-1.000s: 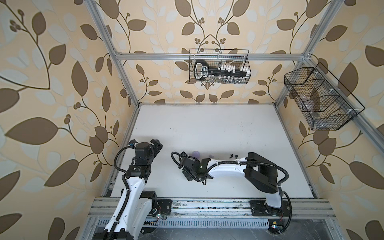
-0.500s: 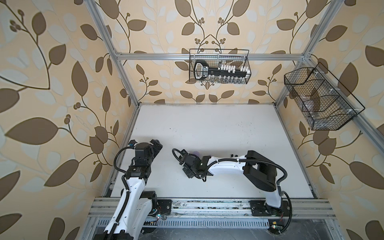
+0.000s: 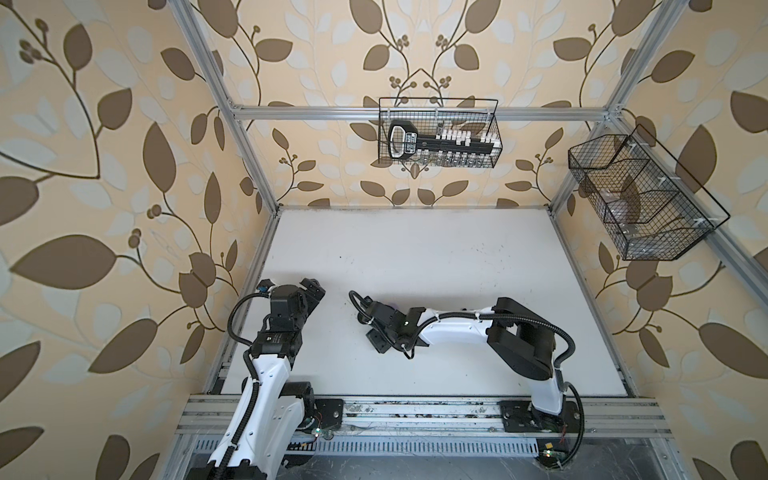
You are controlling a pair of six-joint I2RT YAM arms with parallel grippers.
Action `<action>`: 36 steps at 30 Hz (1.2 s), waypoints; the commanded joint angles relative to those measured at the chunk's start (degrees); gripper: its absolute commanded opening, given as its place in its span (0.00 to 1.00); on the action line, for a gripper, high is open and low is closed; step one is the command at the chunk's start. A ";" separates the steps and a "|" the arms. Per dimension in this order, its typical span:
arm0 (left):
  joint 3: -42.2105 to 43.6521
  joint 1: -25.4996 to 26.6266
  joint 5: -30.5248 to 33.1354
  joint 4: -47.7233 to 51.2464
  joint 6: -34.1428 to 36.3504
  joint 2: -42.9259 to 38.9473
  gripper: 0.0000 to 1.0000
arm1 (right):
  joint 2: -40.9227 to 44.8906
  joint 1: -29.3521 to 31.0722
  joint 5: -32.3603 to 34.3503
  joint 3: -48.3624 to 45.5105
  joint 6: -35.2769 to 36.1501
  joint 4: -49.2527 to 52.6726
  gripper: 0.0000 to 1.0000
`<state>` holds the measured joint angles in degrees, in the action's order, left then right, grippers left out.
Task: Insert the wireless bluetooth earbuds into the charging case
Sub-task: 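Lower the open right gripper over the mint-green oval case, then close the right gripper on the mint-green case and lift it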
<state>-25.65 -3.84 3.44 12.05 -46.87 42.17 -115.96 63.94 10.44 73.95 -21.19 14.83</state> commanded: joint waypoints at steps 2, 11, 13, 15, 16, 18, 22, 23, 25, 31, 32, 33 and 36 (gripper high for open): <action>-1.78 -0.38 -0.37 -2.22 -0.19 0.44 0.99 | 1.44 0.19 -0.41 -0.83 0.89 -0.25 0.61; -2.08 -0.34 -0.66 -2.08 -0.06 0.53 0.99 | 1.06 0.22 1.78 -0.30 1.68 0.25 0.54; -2.08 -0.37 -0.87 -2.21 -0.06 0.54 0.99 | 1.14 0.24 2.08 -0.32 1.76 0.22 0.54; -2.01 -0.38 -0.91 -2.29 -0.06 0.61 0.99 | 1.33 0.13 2.47 -0.49 1.88 0.11 0.55; -2.04 -0.36 -0.95 -2.30 -0.06 0.71 0.99 | 1.35 0.13 2.49 -0.56 1.87 0.11 0.55; -2.03 -0.36 -1.01 -2.30 -0.06 0.81 0.99 | 1.35 0.05 2.06 -0.56 1.93 -0.01 0.55; -2.04 -0.38 -1.24 -2.23 -0.06 0.78 0.99 | 1.86 0.13 1.87 -0.98 1.89 -0.49 0.56; -2.11 -0.38 -1.24 -2.29 0.03 0.74 0.99 | 2.13 0.14 1.87 -1.30 1.87 -0.71 0.57; -2.08 -0.36 -1.11 -2.21 0.03 0.79 0.99 | 2.67 0.05 1.87 -1.75 1.92 -1.24 0.58; -2.04 -0.37 -1.11 -2.30 0.03 0.93 0.99 | 3.55 0.04 1.88 -2.47 1.90 -1.84 0.59; -2.05 -0.34 -1.15 -2.38 0.03 1.02 0.99 | 3.55 0.05 2.00 -2.54 1.89 -1.89 0.59; -2.04 -0.38 -1.15 -2.47 0.03 1.07 0.99 | 3.67 0.04 2.04 -2.58 1.94 -1.95 0.59; -2.03 -0.38 -1.25 -2.56 0.03 1.41 0.99 | 3.45 -0.20 2.00 -2.54 2.00 -1.92 0.59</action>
<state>-25.65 -3.84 2.90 11.44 -46.87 43.22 -113.95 63.94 11.79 72.53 -19.84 13.21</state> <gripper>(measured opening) 0.990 0.589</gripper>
